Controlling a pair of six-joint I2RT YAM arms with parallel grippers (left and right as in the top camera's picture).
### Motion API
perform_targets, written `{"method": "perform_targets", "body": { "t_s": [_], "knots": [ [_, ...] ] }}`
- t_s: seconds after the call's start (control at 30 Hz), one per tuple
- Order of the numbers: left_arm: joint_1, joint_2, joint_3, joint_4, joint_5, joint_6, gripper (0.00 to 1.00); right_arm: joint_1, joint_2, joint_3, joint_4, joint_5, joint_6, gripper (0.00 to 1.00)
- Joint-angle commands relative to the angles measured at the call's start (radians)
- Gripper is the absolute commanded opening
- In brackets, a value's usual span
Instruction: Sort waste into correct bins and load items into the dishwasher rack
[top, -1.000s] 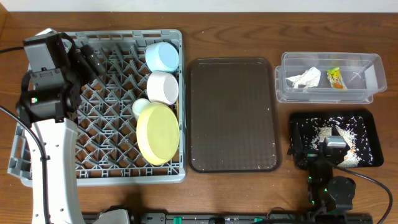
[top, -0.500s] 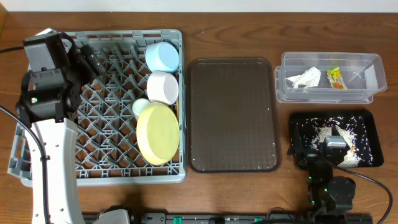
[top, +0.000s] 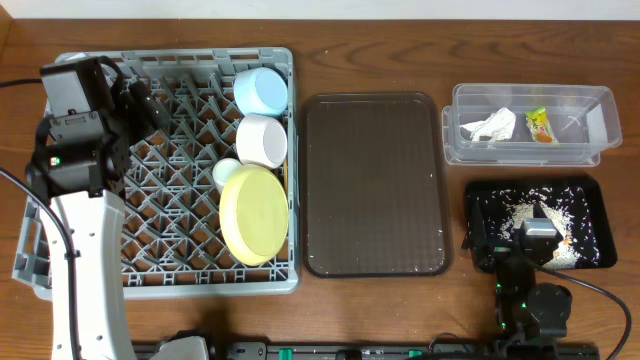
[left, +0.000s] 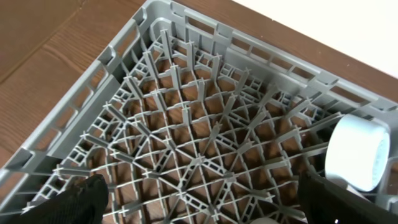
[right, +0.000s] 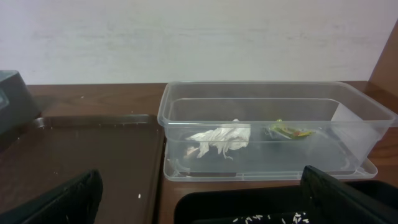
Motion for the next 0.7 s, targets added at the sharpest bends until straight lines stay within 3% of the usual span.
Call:
{"method": "perform_targets", "body": {
  "t_s": [0.0,0.4,0.67],
  "knots": [
    [0.002,-0.054,0.010,-0.015,-0.033,0.025,0.98,-0.007,-0.006,-0.001,-0.004,-0.003,-0.021,0.99],
    [-0.076,-0.438,0.003,-0.106,-0.025,0.023,0.98,-0.007,-0.006,-0.001,-0.004,-0.002,-0.021,0.99],
    [-0.133,-0.794,-0.154,-0.161,-0.026,0.021,0.98,-0.007,-0.006,-0.001,-0.004,-0.002,-0.021,0.99]
  ]
}}
